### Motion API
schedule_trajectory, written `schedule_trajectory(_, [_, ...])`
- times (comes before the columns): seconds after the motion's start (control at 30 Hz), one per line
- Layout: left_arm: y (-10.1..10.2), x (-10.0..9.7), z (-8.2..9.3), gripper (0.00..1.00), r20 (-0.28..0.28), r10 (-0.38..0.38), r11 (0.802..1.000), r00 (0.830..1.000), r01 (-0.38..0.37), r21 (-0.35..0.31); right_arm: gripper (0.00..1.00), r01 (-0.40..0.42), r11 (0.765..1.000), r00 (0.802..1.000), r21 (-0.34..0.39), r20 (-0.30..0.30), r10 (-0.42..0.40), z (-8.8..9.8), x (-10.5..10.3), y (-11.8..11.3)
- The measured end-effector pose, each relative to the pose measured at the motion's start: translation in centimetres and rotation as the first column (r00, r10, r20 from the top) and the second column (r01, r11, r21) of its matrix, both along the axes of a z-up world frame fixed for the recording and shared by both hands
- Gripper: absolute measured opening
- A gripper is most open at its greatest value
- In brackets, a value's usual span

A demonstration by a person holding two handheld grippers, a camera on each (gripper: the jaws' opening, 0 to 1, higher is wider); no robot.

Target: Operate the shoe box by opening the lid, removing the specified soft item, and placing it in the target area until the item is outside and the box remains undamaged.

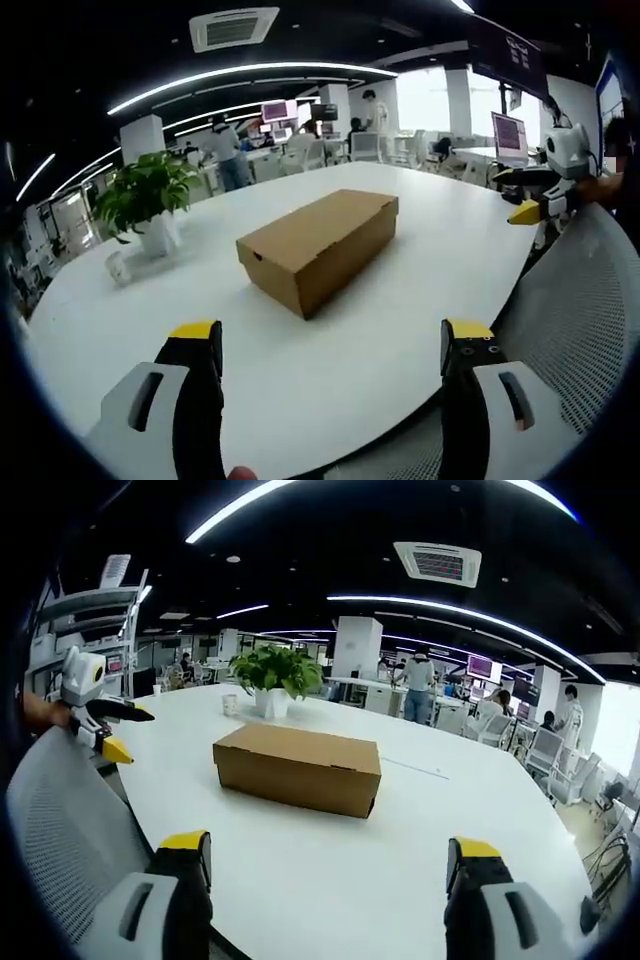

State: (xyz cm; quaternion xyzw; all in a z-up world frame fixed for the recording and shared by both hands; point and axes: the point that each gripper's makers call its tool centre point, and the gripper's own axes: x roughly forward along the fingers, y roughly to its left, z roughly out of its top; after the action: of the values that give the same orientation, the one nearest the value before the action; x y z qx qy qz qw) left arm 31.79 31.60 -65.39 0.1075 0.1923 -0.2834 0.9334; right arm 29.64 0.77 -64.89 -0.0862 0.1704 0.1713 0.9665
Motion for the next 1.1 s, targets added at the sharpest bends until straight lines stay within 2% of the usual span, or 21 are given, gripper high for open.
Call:
schedule_trajectory(0.63, [0.08, -0.04, 0.05, 0.90, 0.001, 0.003, 1.000, 1.000, -0.003, 0.005, 0.99, 0.002, 1.000, 1.000, 0.010, 0.006, -0.002, 0.19, -0.05, -0.05])
schedule_trajectory(0.93, [-0.09, -0.06, 0.18, 0.99, 0.000, -0.003, 1.000, 1.000, 0.003, -0.004, 0.99, 0.003, 1.000, 1.000, 0.023, 0.006, -0.003, 0.41, -0.08, -0.07])
schedule_trajectory(1.1, [-0.24, -0.11, 0.57, 0.99, 0.006, -0.005, 1.000, 1.000, 0.006, -0.012, 0.99, -0.007, 1.000, 1.000, 0.011, 0.007, 0.006, 0.48, -0.13, 0.10])
